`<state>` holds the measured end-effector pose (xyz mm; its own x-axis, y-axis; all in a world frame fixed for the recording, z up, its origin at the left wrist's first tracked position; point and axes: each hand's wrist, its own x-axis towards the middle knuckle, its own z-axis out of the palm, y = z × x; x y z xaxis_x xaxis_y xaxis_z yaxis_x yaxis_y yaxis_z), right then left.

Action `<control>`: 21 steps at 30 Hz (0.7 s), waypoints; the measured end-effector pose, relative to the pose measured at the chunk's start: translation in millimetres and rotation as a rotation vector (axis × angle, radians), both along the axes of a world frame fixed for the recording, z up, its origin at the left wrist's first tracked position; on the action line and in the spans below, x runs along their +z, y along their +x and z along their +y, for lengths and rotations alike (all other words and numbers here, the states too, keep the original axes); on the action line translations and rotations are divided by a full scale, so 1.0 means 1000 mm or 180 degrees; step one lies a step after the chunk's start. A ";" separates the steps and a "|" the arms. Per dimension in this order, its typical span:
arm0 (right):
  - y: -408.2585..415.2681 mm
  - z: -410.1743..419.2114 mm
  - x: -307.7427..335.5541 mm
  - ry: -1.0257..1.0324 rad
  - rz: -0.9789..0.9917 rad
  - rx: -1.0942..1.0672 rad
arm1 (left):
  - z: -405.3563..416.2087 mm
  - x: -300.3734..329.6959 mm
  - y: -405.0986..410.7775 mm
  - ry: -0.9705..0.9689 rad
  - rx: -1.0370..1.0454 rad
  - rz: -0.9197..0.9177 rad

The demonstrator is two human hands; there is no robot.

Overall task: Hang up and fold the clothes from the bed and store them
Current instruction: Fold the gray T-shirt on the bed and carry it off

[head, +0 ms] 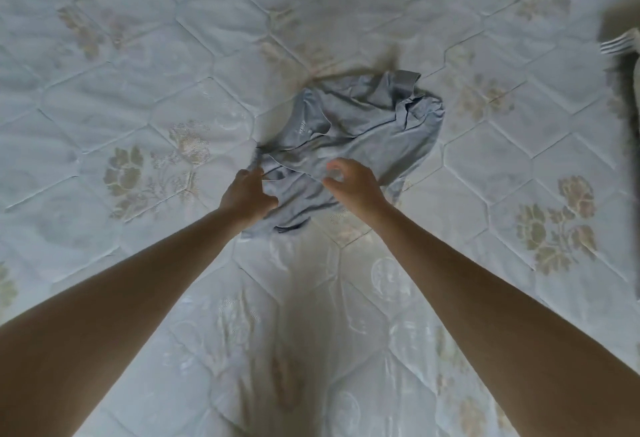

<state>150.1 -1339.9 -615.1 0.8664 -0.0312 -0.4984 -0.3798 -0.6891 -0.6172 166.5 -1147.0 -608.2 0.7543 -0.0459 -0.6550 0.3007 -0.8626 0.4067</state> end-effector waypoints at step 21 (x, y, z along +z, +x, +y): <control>0.178 0.012 -0.066 -0.1745 -0.0895 0.1927 | -0.007 -0.079 0.079 0.0251 0.0965 -0.0512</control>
